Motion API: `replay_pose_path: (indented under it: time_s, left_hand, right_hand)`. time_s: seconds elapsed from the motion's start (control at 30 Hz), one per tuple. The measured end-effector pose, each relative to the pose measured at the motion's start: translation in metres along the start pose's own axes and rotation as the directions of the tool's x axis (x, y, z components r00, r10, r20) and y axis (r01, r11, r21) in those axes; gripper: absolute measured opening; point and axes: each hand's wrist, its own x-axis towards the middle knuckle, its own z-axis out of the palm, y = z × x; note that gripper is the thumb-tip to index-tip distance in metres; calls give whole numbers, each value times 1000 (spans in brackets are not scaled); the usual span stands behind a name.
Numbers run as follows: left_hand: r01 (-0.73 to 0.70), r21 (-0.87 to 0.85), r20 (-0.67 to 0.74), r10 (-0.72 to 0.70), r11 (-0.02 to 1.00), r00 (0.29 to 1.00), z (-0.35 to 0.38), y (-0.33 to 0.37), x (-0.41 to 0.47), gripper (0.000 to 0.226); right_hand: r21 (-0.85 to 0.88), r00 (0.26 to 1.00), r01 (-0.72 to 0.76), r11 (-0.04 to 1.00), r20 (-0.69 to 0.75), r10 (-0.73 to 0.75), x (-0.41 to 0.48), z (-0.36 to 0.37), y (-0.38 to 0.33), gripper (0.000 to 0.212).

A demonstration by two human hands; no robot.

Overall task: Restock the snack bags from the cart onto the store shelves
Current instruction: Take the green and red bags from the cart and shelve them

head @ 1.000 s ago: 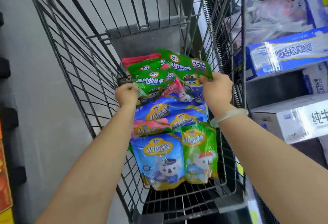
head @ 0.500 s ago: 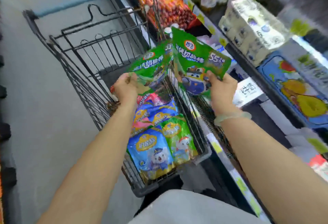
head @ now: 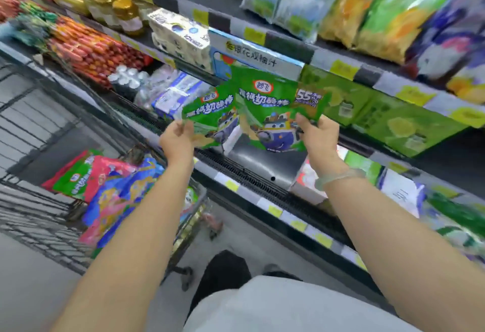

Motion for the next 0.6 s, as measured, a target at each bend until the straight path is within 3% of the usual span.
replay_pose_path:
  time_s: [0.17, 0.3, 0.5, 0.6]
  left_hand:
    - [50, 56, 243, -62, 997, 968, 88, -9, -43, 28]
    - [78, 169, 440, -146, 983, 886, 140, -21, -66, 24]
    - [26, 245, 580, -168, 969, 797, 209, -42, -117, 30]
    - [24, 268, 594, -185, 963, 783, 242, -46, -167, 31]
  right_hand:
    - [10, 977, -30, 999, -212, 32, -4, -94, 14, 27]
    - [37, 929, -57, 998, -364, 66, -17, -156, 23, 16]
    - [124, 822, -80, 989, -553, 136, -50, -258, 36, 18]
    - [126, 802, -89, 988, -579, 146, -66, -316, 43, 20]
